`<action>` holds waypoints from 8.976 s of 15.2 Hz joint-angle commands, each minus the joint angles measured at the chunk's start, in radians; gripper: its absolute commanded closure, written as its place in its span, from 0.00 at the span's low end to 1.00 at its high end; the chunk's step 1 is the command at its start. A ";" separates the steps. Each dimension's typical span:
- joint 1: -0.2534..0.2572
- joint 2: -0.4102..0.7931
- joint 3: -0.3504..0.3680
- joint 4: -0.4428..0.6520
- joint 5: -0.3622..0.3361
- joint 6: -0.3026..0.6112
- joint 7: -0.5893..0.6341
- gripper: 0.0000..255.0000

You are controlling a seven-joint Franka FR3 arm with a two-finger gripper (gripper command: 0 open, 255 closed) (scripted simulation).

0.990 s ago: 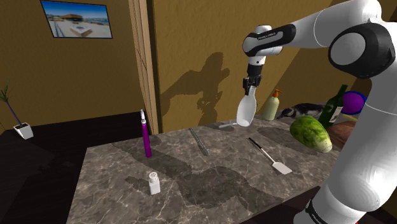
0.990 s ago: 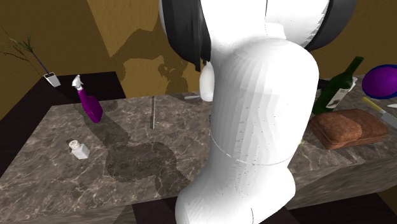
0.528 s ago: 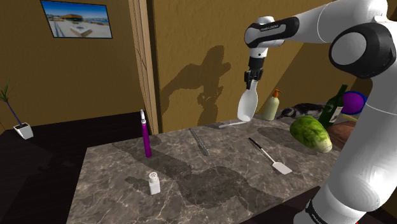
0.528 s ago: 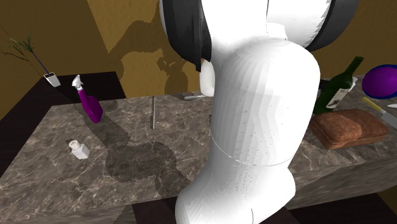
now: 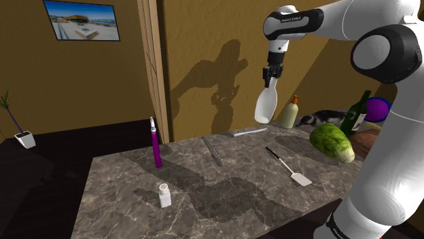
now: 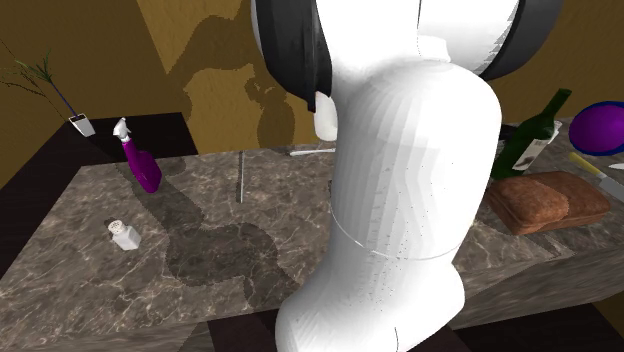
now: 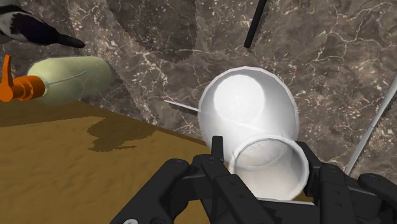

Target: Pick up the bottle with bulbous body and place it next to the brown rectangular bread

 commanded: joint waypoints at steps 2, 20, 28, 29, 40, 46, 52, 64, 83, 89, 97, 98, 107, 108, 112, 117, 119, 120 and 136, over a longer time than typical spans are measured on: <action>-0.001 0.008 0.000 0.052 0.003 -0.045 0.000 1.00; -0.092 -0.261 -0.091 -0.076 -0.107 -0.160 -0.184 1.00; -0.157 -0.361 -0.168 -0.092 -0.171 -0.222 -0.329 1.00; -0.165 -0.369 -0.179 -0.089 -0.178 -0.231 -0.350 1.00; -0.242 -0.378 -0.346 0.031 -0.227 -0.323 -0.618 1.00; -0.280 -0.298 -0.492 0.165 -0.199 -0.370 -0.814 1.00; -0.383 -0.078 -0.715 0.371 -0.024 -0.430 -1.098 1.00; -0.349 -0.243 -0.639 0.115 -0.165 -0.263 -1.010 1.00; -0.374 -0.385 -0.576 -0.239 -0.272 -0.009 -0.913 1.00; -0.381 -0.397 -0.581 -0.327 -0.285 0.070 -0.901 1.00; -0.385 -0.396 -0.600 -0.431 -0.293 0.176 -0.895 1.00; -0.385 -0.394 -0.603 -0.444 -0.293 0.190 -0.895 1.00; -0.380 -0.363 -0.640 -0.543 -0.283 0.314 -0.903 1.00; -0.379 -0.358 -0.645 -0.553 -0.281 0.329 -0.905 1.00; -0.372 -0.332 -0.666 -0.592 -0.267 0.386 -0.916 1.00; -0.371 -0.329 -0.669 -0.596 -0.265 0.394 -0.917 1.00; -0.371 -0.329 -0.669 -0.596 -0.265 0.394 -0.917 1.00; -0.371 -0.329 -0.669 -0.596 -0.265 0.394 -0.917 1.00; -0.382 -0.380 -0.620 -0.502 -0.290 0.259 -0.894 0.00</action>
